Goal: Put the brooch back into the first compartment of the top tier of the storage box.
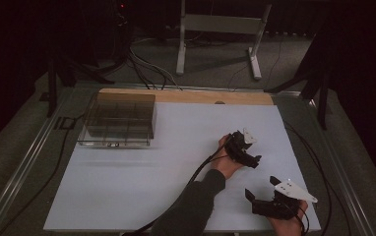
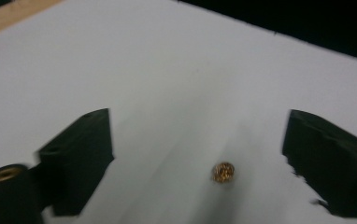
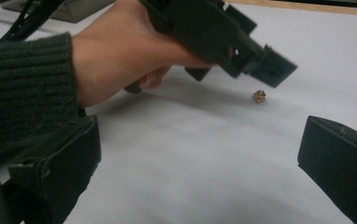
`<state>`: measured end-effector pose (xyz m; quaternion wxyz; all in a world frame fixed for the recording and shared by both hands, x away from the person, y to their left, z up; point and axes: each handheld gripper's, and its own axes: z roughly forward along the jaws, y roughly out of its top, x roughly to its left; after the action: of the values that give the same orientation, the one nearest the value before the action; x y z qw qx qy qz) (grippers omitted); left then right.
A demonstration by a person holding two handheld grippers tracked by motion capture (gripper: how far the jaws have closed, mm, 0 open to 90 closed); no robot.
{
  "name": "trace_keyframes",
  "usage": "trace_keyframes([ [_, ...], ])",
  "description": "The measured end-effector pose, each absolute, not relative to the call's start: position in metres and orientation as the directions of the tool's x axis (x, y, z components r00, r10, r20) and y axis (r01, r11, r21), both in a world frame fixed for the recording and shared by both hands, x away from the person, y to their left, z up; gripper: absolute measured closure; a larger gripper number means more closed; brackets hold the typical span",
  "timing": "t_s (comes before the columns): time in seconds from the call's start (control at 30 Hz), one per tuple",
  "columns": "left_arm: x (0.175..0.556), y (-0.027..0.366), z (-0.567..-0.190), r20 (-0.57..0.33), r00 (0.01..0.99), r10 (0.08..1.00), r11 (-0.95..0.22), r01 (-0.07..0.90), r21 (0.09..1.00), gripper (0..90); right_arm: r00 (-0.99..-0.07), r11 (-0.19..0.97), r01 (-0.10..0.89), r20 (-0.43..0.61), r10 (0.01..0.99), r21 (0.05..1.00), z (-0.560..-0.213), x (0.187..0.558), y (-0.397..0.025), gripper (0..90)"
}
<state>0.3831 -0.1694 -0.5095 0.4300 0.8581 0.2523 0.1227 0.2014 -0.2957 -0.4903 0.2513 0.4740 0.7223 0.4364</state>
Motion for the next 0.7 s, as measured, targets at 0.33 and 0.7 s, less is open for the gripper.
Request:
trace_keyframes([
  [0.33, 0.381, -0.173, -0.521, -0.024, 0.864, 0.504, -0.558, 0.346, 0.754, 54.4, -0.424, 0.164, 0.46, 0.054, 0.904, 0.873, -0.49, 0.201, -0.296, 0.0],
  [0.7, 0.38, -0.173, -0.524, -0.016, 0.887, 0.462, -0.604, 0.327, 0.727, 79.1, -0.423, 0.163, 0.458, 0.053, 0.905, 0.874, -0.49, 0.201, -0.296, 0.0],
])
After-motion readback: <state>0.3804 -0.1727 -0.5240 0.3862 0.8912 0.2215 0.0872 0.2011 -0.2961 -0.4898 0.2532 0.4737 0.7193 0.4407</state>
